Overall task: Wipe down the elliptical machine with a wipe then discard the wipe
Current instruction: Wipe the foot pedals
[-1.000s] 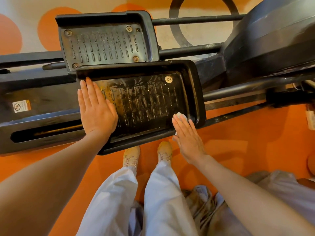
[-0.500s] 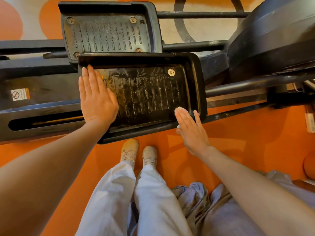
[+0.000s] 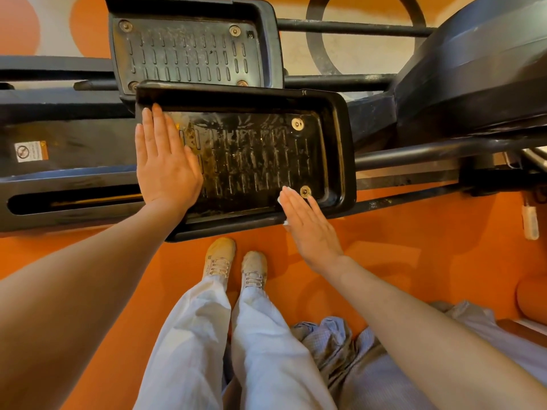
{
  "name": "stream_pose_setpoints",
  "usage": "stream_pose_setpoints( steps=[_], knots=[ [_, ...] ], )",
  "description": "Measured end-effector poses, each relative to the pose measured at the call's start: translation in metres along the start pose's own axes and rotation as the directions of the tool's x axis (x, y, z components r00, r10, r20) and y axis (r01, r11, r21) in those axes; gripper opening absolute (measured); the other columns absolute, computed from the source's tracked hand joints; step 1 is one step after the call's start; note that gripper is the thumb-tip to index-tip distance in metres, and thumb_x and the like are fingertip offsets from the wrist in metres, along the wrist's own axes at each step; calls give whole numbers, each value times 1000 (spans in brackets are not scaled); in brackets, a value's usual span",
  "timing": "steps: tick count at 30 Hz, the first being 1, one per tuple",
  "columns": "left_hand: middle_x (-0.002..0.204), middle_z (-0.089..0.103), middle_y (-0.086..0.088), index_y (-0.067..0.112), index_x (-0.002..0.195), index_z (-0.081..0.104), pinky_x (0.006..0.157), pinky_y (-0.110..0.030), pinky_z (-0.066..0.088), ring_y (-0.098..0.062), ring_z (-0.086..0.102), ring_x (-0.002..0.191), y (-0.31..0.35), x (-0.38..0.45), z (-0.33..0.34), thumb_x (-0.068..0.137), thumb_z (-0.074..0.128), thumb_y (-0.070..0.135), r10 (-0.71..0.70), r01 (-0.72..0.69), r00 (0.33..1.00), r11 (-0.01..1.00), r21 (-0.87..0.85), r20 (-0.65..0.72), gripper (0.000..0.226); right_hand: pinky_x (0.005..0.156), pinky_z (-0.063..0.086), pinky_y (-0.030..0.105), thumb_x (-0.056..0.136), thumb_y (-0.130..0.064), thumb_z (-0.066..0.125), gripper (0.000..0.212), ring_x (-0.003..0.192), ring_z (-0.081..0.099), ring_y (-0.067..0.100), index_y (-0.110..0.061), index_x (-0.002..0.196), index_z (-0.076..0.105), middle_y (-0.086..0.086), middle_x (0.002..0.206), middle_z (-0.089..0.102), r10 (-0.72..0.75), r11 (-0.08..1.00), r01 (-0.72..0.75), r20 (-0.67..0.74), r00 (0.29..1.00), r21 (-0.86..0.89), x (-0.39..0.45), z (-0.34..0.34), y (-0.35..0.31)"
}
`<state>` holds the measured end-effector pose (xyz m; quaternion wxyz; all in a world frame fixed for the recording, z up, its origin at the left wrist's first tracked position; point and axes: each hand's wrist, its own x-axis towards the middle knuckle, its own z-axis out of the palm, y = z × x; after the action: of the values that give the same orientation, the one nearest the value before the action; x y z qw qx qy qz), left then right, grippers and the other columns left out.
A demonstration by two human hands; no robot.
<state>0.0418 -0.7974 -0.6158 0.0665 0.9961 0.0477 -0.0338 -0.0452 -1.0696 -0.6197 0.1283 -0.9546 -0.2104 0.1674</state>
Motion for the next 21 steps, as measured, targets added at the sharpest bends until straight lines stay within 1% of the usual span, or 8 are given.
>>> stream_pose_setpoints(
  steps=[3, 5, 7, 10, 14, 16, 19, 21],
  knots=[
    [164, 1, -21, -4, 155, 7, 124, -46, 2, -32, -2, 152, 0, 0, 1, 106, 20, 30, 3, -3, 1000, 1000, 0, 0, 61, 122, 15, 41, 102, -14, 35, 54, 150, 10, 23, -4, 153, 21, 13, 160, 19, 28, 998, -28, -2, 1000, 51, 2, 3, -11],
    [164, 2, -21, -4, 155, 8, 124, -46, 2, -32, -2, 152, 0, 0, 0, 106, 21, 29, 2, -2, 1000, 1000, -5, -1, 60, 121, 17, 42, 99, -12, 48, 59, 149, 13, 24, -4, 152, 23, 14, 159, 22, -4, 999, 6, -34, 999, 54, 7, 5, -29],
    [164, 2, -21, -4, 155, 8, 124, -46, 3, -32, -1, 152, 0, 0, 0, 106, 21, 29, 1, -1, 1000, 1000, -9, -6, 60, 121, 17, 41, 97, -13, 54, 62, 148, 16, 25, -3, 151, 25, 15, 158, 27, -67, 997, 69, -63, 996, 32, 14, 9, -50],
    [164, 3, -21, -4, 154, 9, 124, -46, 4, -32, 0, 152, 0, 0, -1, 106, 21, 29, 5, -5, 1000, 1000, -14, -13, 60, 121, 20, 41, 97, -16, 54, 61, 147, 21, 26, -2, 150, 28, 15, 157, 30, -134, 990, 137, -96, 986, 17, 23, 12, -73],
    [164, 3, -21, -4, 155, 8, 124, -46, 4, -32, 0, 152, 0, 0, 0, 106, 20, 29, 1, -1, 1000, 1000, -14, -10, 60, 119, 25, 42, 97, -12, 54, 59, 146, 25, 25, -2, 149, 30, 15, 156, 31, -166, 986, 167, -91, 982, 7, 20, 8, -65],
    [164, 3, -21, -4, 155, 8, 124, -45, 3, -32, 0, 152, 0, 0, 0, 106, 20, 29, 0, -1, 1000, 1000, -15, -13, 60, 119, 26, 43, 99, -11, 49, 54, 147, 25, 25, -2, 149, 32, 15, 156, 31, -120, 992, 123, -90, 989, 27, 15, 7, -55],
    [164, 3, -20, -3, 155, 8, 124, -45, 2, -31, -1, 152, 0, 0, 1, 106, 19, 30, 1, -1, 1000, 1000, -18, -13, 60, 119, 24, 45, 102, -18, 32, 49, 147, 24, 25, -2, 148, 34, 15, 156, 32, 5, 999, -2, -78, 997, 44, 14, 7, -58],
    [164, 3, -20, -3, 155, 8, 124, -44, 2, -31, -1, 152, -1, 0, 0, 106, 19, 29, 0, 0, 1000, 1000, -24, -11, 60, 120, 19, 44, 100, -14, 39, 50, 146, 25, 26, -1, 148, 34, 16, 155, 32, 38, 999, -35, -90, 995, 42, 17, 10, -71]
  ],
)
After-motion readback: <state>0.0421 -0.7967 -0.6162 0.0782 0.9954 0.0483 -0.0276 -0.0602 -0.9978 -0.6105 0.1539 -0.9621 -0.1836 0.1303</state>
